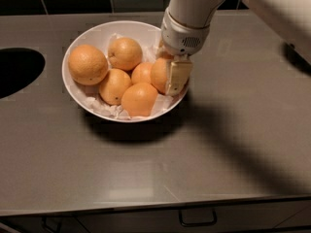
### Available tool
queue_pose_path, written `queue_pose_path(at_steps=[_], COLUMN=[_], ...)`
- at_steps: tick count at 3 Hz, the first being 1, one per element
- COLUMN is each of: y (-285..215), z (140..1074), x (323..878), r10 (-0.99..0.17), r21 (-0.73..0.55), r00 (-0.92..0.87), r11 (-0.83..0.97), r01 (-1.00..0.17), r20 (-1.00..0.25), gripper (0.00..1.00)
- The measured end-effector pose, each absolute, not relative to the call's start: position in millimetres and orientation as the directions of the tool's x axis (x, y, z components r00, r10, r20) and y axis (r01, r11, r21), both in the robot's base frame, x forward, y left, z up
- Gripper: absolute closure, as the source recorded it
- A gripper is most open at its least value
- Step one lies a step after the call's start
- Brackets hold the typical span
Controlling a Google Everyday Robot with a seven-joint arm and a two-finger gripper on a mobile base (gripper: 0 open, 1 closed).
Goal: Pick orange from white bowl
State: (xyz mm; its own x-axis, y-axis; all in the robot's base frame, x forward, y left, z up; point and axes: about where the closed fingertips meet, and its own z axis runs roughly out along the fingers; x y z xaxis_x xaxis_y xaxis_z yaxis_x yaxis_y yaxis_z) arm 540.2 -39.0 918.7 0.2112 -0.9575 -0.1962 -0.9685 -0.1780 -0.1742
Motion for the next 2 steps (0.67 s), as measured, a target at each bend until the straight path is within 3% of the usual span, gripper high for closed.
queue_pose_path(at_steps=[2], y=[-36.7], z=[911.7], x=[541.6], r10=[-0.955], r21=[-0.161], r00=[0.215], r11=[-0.183], r01=[-0.970], r20=[-0.205], gripper=[0.37])
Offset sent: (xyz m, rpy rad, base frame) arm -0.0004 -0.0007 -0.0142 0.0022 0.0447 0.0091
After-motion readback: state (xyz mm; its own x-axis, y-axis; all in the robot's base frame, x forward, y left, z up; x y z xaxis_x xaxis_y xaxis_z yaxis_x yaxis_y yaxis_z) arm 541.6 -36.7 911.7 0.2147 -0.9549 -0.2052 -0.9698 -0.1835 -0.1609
